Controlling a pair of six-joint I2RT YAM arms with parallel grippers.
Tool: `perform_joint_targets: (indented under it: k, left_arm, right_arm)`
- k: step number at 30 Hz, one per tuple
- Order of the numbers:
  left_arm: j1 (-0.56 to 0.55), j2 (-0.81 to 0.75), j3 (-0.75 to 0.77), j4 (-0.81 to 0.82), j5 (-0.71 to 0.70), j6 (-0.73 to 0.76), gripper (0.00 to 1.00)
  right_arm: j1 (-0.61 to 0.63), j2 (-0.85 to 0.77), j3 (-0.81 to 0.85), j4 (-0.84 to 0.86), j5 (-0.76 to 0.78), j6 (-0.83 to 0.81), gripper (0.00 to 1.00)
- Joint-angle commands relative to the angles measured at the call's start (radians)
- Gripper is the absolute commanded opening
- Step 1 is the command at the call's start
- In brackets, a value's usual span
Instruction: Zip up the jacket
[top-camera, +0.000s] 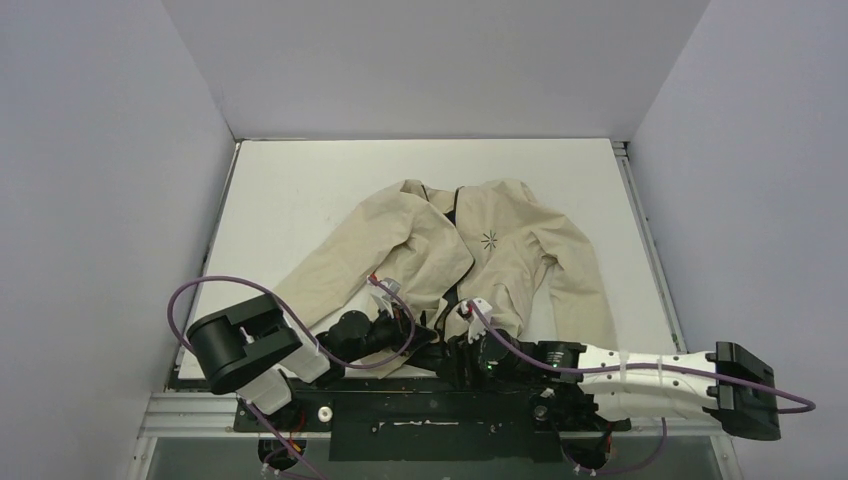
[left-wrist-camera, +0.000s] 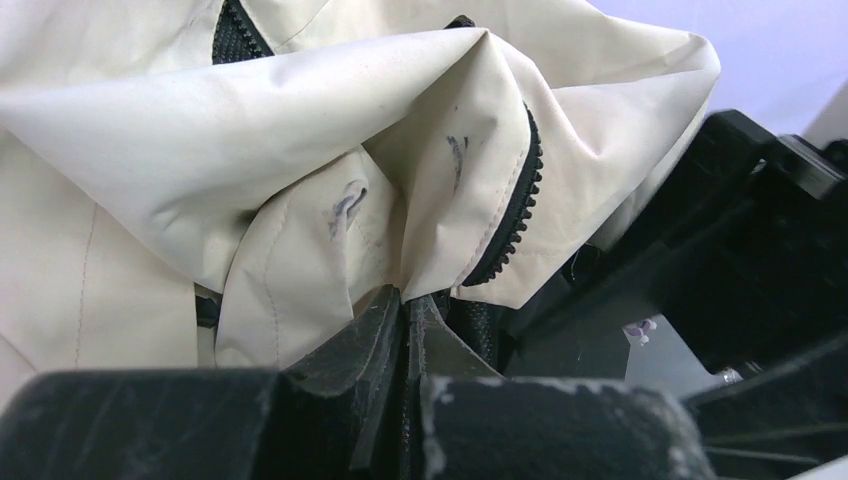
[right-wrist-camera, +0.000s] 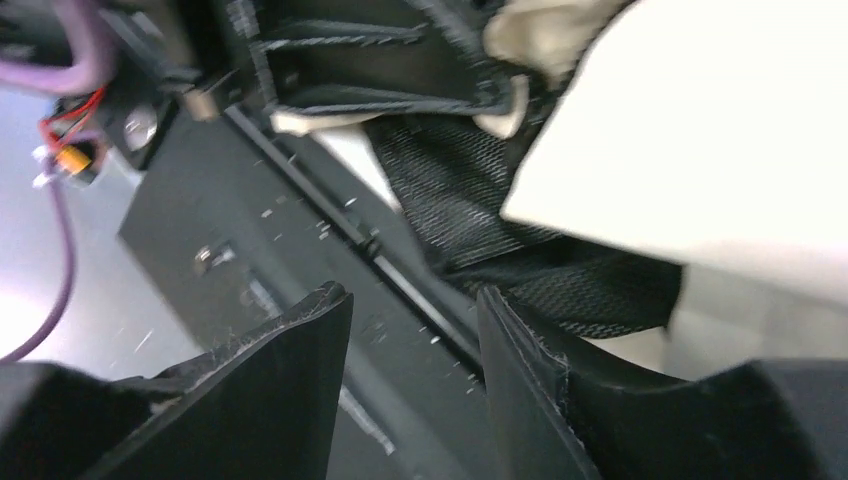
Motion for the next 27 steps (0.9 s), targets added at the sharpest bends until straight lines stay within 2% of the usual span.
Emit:
perform_joint_targets:
  k: [1, 5, 11, 23, 27]
  left_arm:
    - [0.0, -0.037, 0.025, -0.007, -0.001, 0.025, 0.0]
    - [0.0, -0.056, 0.026, -0.028, -0.005, 0.037, 0.0]
    - [0.0, -0.065, 0.029, -0.042, -0.005, 0.045, 0.0]
    - [0.0, -0.055, 0.036, -0.042, -0.001, 0.046, 0.0]
    - [0.0, -0.051, 0.039, -0.045, 0.006, 0.046, 0.0]
  right_arm:
    - [0.009, 0.047, -0.034, 0.213, 0.24, -0.002, 0.5]
    - [-0.007, 0.079, -0.045, 0.254, 0.314, -0.019, 0.53]
    - [-0.101, 0.118, -0.087, 0.399, 0.14, -0.064, 0.52]
    - [-0.127, 0.26, -0.11, 0.535, 0.026, -0.075, 0.48]
    - [-0.126, 0.318, -0.106, 0.575, 0.03, -0.077, 0.45]
